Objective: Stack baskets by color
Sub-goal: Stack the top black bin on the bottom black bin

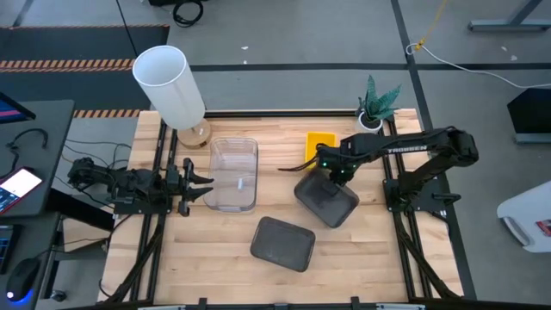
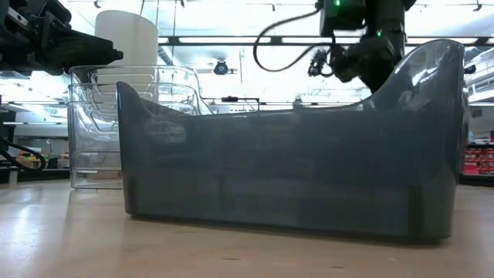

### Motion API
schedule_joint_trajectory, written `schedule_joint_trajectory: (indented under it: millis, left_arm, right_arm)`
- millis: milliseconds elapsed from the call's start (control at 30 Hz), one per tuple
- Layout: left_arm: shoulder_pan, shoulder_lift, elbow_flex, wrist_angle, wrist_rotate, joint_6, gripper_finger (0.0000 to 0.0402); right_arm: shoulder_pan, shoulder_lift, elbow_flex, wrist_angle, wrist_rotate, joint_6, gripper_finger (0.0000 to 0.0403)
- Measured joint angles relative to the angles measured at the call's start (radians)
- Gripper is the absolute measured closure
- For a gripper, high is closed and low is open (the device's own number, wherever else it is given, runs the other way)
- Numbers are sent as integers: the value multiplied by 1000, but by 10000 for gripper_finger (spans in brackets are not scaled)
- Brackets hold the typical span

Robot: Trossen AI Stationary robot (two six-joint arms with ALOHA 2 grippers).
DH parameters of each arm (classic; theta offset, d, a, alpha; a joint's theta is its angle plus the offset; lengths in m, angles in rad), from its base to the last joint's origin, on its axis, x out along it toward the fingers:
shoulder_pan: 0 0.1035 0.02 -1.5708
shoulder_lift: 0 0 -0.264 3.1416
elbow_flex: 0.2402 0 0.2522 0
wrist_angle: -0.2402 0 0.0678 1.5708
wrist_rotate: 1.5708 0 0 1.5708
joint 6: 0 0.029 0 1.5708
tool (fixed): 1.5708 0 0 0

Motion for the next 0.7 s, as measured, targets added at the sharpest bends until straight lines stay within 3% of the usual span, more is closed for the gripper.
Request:
schedule_joint_trajectory:
  millis: [233, 700]
  left_arm:
    - [0, 0, 0, 0, 0, 0, 285]
    - [0, 0, 0, 0, 0, 0, 285]
  right_arm:
    - [0, -61, 77, -104, 26, 10, 398]
    - [0, -82, 89, -108, 18, 10, 399]
